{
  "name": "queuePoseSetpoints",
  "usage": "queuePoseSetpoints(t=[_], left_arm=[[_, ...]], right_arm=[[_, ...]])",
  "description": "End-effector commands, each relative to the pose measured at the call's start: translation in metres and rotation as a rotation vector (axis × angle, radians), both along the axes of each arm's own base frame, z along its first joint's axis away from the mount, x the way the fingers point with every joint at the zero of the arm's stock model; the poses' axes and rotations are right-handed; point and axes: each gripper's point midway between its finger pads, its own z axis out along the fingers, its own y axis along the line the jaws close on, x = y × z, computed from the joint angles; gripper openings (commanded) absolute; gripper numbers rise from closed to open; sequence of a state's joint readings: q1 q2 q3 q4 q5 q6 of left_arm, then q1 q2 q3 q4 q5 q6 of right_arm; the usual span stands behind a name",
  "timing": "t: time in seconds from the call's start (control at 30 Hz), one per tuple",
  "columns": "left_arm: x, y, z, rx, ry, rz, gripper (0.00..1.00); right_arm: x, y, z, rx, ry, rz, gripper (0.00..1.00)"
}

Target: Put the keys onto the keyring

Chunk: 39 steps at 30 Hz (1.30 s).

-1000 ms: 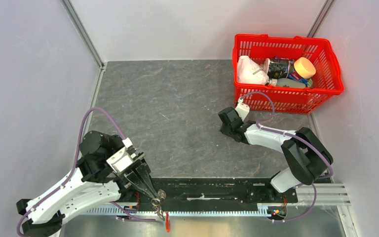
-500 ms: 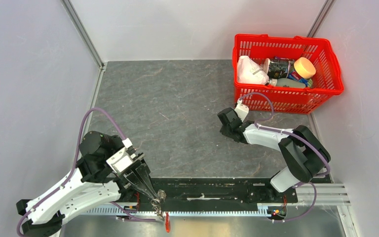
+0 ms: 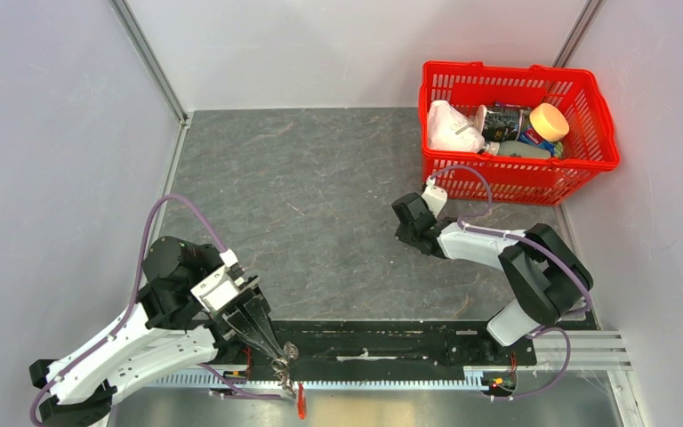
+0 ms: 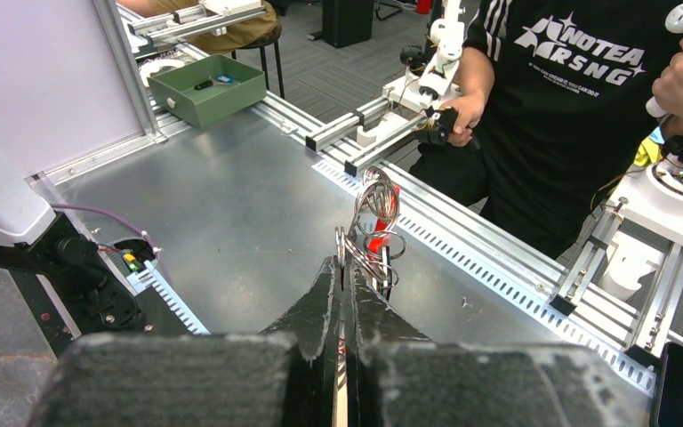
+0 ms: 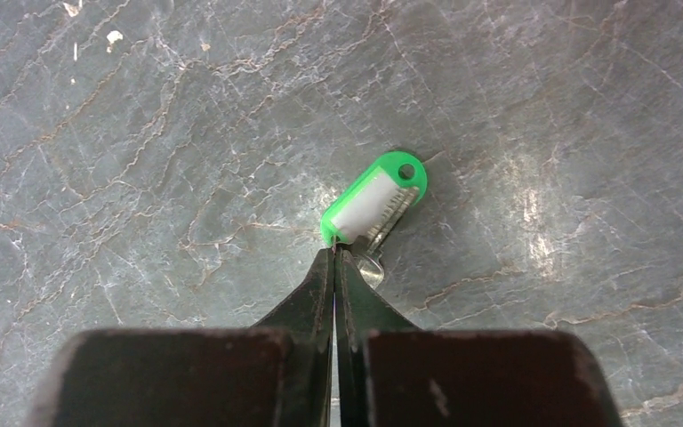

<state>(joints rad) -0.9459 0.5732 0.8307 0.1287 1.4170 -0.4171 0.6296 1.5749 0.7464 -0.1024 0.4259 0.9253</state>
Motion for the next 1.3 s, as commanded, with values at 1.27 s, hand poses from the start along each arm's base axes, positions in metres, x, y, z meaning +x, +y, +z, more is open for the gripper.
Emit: queuePoseSetpoints(t=[1.27], left_arm=[[-0.009,0.005,0.02,-0.08,-0.085,-0.074,0.02]], right_arm=[[-0.276,0.13,0.353,0.581,-0.717,2.003,0.0]])
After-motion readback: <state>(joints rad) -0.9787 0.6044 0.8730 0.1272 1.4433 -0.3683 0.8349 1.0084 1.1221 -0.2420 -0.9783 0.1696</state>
